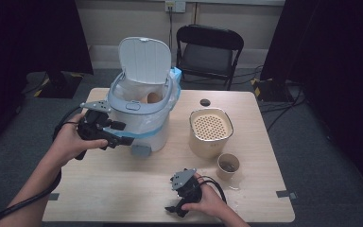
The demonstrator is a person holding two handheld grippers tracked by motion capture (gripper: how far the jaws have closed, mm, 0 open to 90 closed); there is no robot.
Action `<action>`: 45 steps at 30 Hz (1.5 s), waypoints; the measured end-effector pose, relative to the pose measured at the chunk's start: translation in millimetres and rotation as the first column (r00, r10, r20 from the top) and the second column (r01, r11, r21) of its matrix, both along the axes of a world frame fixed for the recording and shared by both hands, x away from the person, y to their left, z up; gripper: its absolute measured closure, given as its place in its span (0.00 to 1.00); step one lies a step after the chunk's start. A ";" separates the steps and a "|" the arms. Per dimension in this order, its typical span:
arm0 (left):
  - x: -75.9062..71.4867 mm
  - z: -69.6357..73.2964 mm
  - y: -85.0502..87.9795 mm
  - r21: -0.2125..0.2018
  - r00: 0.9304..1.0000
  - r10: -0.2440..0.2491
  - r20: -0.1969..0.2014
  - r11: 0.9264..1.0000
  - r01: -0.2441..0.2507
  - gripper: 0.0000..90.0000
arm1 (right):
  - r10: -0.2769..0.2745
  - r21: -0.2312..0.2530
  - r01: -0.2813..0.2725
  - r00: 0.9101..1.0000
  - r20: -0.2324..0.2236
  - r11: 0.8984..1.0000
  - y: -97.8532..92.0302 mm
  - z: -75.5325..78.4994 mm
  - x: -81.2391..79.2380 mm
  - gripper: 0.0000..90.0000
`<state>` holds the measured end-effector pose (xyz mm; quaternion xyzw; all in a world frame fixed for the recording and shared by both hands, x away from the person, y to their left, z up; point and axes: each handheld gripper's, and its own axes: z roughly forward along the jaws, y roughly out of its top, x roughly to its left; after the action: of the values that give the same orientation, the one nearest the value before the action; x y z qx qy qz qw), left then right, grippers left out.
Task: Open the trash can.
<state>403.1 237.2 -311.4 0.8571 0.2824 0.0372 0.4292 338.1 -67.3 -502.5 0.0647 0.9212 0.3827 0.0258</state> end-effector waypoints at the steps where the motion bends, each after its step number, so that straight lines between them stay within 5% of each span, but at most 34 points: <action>1: 0.0 0.0 0.0 0.000 1.000 0.000 0.000 1.000 0.000 0.27 | 0.000 0.000 0.000 1.000 0.000 1.000 0.0 0.0 0.0 0.00; 5: -2.4 -11.4 1.6 -0.020 1.000 -0.013 -0.014 1.000 0.013 0.25 | 0.000 0.000 0.000 1.000 0.000 1.000 -0.1 0.0 0.0 0.00; 13: -6.4 -32.7 -0.6 0.025 0.999 -0.029 -0.021 0.999 0.029 0.24 | -0.001 0.000 0.001 1.000 -0.001 1.000 -0.5 0.0 0.1 0.00; 22: -8.8 -62.3 -4.7 0.001 0.998 -0.035 -0.048 0.999 0.035 0.23 | -0.001 -0.005 0.001 1.000 -0.003 1.000 -3.2 0.5 0.6 0.00; 31: -12.8 -91.3 -10.4 0.024 0.996 -0.068 -0.056 0.997 0.069 0.22 | -0.018 -0.011 0.018 1.000 -0.003 1.000 -12.9 1.4 4.7 0.01; 35: -14.6 -106.1 -12.8 0.026 0.996 -0.082 -0.047 0.996 0.083 0.22 | -0.006 0.005 0.006 1.000 -0.012 1.000 -19.0 5.6 5.9 0.19; 45: -17.5 -134.7 -19.5 0.064 0.994 -0.104 -0.045 0.992 0.107 0.22 | -0.026 0.001 0.026 0.999 -0.037 1.000 -29.7 11.1 7.5 0.17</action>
<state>385.6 217.7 -446.1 0.8853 0.2441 0.0062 0.3958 345.6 -97.0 -491.4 0.0836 0.9203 0.3819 0.0137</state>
